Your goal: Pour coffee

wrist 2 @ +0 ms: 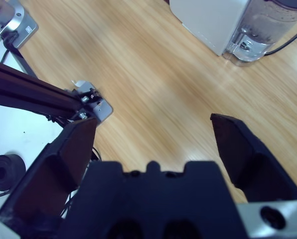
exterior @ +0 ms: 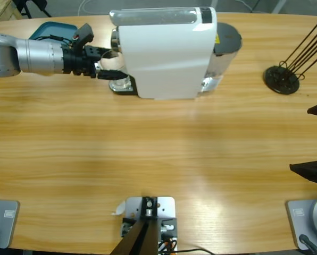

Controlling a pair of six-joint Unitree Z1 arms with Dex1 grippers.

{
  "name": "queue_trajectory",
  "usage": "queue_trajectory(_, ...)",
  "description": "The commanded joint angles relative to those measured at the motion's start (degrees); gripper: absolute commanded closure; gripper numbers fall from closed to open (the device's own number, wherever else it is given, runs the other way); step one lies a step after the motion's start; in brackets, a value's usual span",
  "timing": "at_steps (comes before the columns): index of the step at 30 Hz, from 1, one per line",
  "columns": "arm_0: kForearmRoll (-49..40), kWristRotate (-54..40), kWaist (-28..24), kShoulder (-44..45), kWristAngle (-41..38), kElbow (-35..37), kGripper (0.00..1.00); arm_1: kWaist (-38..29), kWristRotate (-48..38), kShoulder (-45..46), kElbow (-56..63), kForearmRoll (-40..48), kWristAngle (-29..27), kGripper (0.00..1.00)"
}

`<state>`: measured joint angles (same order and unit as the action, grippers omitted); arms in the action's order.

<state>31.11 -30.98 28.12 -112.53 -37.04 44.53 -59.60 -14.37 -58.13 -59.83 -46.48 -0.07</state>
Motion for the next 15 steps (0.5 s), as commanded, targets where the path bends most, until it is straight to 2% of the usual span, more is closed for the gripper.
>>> queue_trajectory(1, -0.5, 1.3, -0.3, -0.8, -1.2, -0.4, 0.006, -0.6, 0.0, -2.9, 1.3, 0.5, -0.5, 0.0)
queue_trajectory(5, 0.3, 1.4, -0.7, -0.6, -2.1, -1.3, 0.004, -0.6, 0.0, -2.6, 1.2, 0.2, -0.2, 0.0)
queue_trajectory(8, 3.4, 1.5, -3.2, 0.1, -5.8, -4.2, 0.004, -0.6, 0.0, -2.6, 0.8, -0.1, -0.2, 0.0)
queue_trajectory(15, 7.6, 2.9, -8.8, 8.1, -9.6, -12.4, 0.004, -0.6, 0.0, -3.3, -0.8, -0.1, -0.7, 0.0)
